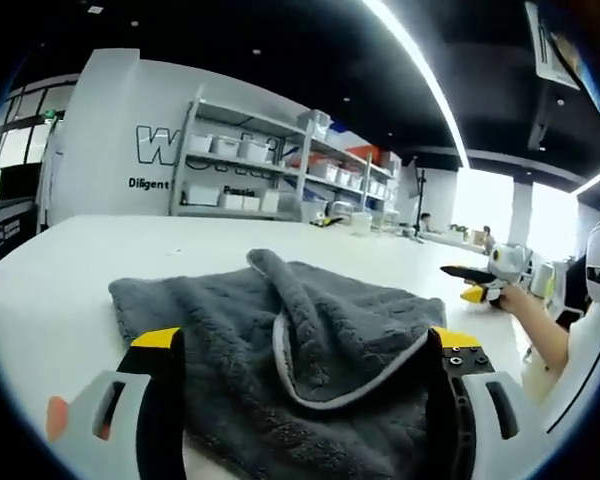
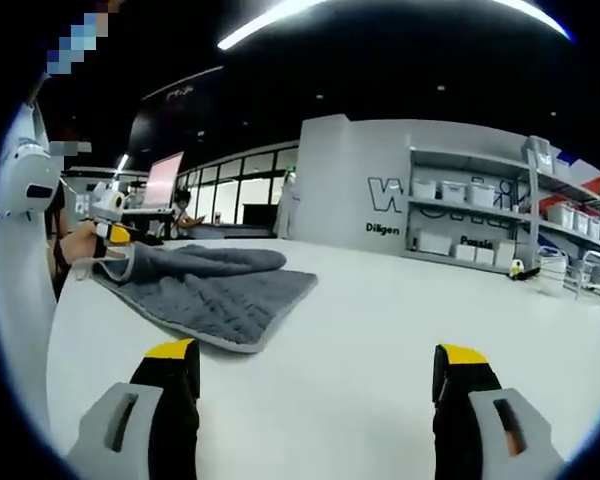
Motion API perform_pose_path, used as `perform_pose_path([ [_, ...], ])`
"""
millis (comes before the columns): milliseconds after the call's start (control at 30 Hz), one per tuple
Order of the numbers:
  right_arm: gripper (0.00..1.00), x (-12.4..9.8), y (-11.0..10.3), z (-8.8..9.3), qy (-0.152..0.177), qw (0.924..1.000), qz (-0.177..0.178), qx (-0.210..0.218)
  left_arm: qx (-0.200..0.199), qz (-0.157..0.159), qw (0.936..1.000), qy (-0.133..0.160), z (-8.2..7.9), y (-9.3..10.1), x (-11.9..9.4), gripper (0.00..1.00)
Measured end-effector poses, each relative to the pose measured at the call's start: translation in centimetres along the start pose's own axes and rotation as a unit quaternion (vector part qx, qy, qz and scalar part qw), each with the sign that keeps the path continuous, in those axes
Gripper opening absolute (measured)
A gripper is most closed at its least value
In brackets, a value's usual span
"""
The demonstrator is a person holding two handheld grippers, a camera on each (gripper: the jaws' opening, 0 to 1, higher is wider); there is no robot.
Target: Open the folded towel by lifting each exposed corner and separating the folded layers until the towel lies flat within the target outline without major curled edges
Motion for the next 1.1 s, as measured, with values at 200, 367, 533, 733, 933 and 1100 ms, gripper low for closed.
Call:
perform_pose_path([
  [200,0.97,0.1,-0.1,0.1,-0.005,1.0,0.004,-0.006,-0.003,-0.001,1.0,-0.005,0.1,-0.1,0.0,0.95],
  [367,0.93,0.3,0.0,0.2,-0.008,1.0,0.005,-0.001,-0.013,0.0,0.9998,0.017,-0.5,-0.2,-0.2,0.89],
  [533,0.86,0.5,-0.3,-0.1,-0.003,1.0,0.007,-0.001,-0.013,-0.003,0.9998,0.017,-0.5,-0.2,-0.1,0.82],
  [733,0.75,1.7,-1.9,-0.2,-0.014,0.9994,-0.021,-0.023,0.006,-0.016,0.9998,0.014,-0.4,-0.3,-0.1,0.75],
  [933,0.67,2.6,-3.1,-0.6,-0.012,0.9985,-0.043,-0.033,0.011,-0.025,0.9996,0.011,-0.4,-0.5,-0.2,0.69],
  [1100,0.58,3.2,-3.7,-0.7,-0.014,0.9979,-0.051,-0.036,0.007,-0.026,0.9996,0.003,-0.1,-0.6,-0.2,0.58],
])
Point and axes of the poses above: the point that each gripper's makers call its tool centre point, and the gripper's own axes: x roughly forward along the fingers, y roughly to its right, z roughly out of its underside, the point moved 7 cm from there along -x, roughly backward along the fingers, and after that the axes turned 13 degrees about -x, right-handed, at the moved point
